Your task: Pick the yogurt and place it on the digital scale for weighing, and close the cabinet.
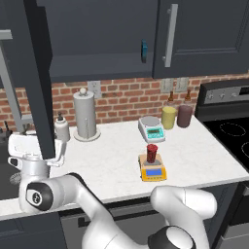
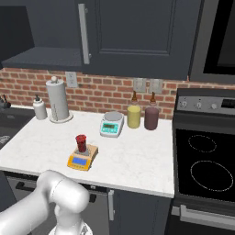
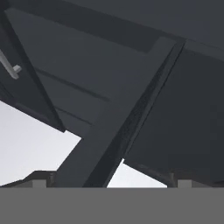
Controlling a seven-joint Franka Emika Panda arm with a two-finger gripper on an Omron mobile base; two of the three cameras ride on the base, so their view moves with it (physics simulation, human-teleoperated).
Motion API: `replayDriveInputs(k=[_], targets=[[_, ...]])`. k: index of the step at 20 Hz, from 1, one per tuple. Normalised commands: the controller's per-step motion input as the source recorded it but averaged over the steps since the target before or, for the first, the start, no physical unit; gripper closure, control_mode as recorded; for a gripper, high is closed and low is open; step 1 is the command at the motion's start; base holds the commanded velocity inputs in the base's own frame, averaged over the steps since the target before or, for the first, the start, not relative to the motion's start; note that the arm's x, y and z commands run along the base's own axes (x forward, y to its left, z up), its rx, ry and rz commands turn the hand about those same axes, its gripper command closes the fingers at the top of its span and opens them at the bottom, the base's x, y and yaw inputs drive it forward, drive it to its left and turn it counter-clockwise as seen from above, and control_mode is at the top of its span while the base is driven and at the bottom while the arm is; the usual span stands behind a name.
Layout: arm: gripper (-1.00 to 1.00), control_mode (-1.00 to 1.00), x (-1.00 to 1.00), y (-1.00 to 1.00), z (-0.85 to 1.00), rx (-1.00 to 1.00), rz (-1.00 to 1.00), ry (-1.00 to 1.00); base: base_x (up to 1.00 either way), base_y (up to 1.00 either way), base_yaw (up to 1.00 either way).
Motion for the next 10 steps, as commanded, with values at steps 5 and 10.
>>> replayDriveInputs(k=[5,10], targets=[[-1.00,-1.00,-0.16,0.14,0.14,0.00,0.01,-0.07,0.00,0.00,0.00],[-1.00,-1.00,-0.24,0.06,0.31,0.00,0.00,-0.03,0.00,0.00,0.00]])
